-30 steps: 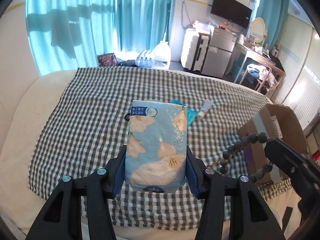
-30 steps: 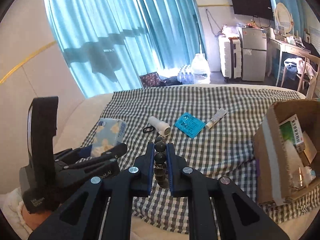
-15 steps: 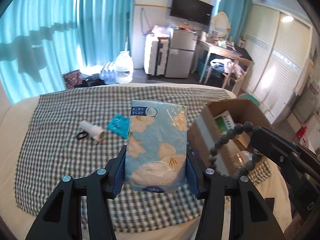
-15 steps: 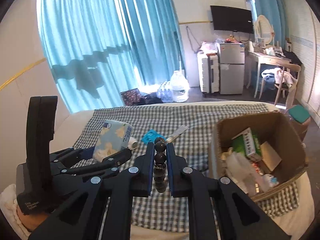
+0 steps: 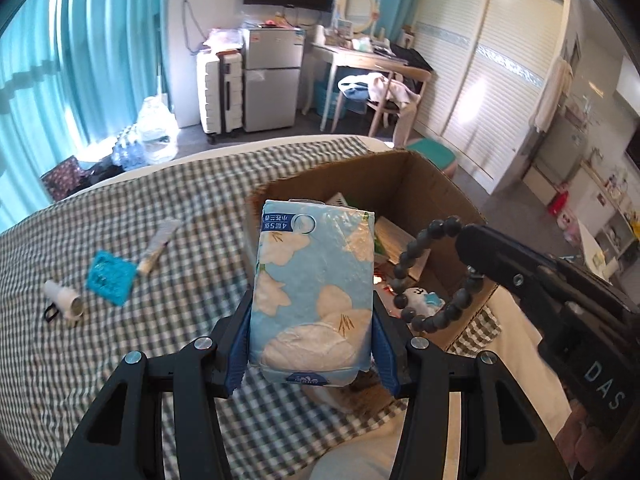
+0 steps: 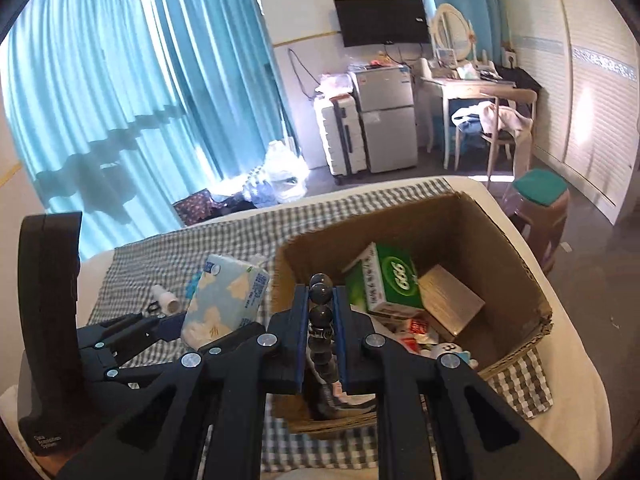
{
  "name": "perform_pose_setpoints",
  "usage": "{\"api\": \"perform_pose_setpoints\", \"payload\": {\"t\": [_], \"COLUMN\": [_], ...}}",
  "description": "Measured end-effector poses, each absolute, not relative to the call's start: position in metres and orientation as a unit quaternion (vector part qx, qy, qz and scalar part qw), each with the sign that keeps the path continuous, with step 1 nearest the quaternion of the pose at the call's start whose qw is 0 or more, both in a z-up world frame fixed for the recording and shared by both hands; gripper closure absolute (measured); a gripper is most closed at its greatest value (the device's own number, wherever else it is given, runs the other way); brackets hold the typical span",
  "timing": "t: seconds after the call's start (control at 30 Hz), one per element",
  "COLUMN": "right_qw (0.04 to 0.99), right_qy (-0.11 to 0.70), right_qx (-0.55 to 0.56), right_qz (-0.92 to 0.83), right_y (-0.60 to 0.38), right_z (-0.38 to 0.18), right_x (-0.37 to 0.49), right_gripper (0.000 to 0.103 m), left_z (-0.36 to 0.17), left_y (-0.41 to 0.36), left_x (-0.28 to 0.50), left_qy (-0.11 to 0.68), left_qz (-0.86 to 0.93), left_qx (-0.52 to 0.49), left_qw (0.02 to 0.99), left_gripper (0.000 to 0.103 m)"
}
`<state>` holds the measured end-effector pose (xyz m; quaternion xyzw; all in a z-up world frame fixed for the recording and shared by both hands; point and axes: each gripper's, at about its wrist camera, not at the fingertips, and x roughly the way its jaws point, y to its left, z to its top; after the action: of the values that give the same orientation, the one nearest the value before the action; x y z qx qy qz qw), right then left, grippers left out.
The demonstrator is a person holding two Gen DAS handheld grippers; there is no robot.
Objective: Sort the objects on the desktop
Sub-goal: 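Carry the tissue pack and bracelet over the box and open both tools, then move both open tools back from the box to the bed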
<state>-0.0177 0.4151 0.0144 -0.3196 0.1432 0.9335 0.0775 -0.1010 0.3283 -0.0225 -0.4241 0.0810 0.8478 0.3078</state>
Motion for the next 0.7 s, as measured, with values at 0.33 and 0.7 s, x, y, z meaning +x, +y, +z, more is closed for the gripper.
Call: {"api": "perform_pose_setpoints", "payload": {"t": [0.33,0.7], "right_qw": [0.127,0.146], "right_qy": [0.172,0.172], "right_qx": [-0.343,-0.308], "right_qz": [0.915,0.924], "right_y": [0.460,0.431], "right_z": [-0.016,0.003], "right_x": [-0.032,-0.005], "right_gripper": [0.060,0.031], "left_z": [-0.065,-0.026], "left_y": [0.373,0.293], "left_x": [-0.107,-0.093], "left_qy": [0.126,0.142], "left_qz": [0.837,0.904], "left_qx": [-0.447,-0.370], "left_qw": [0.289,0.161], "left_gripper": [0.015,0.000]}}
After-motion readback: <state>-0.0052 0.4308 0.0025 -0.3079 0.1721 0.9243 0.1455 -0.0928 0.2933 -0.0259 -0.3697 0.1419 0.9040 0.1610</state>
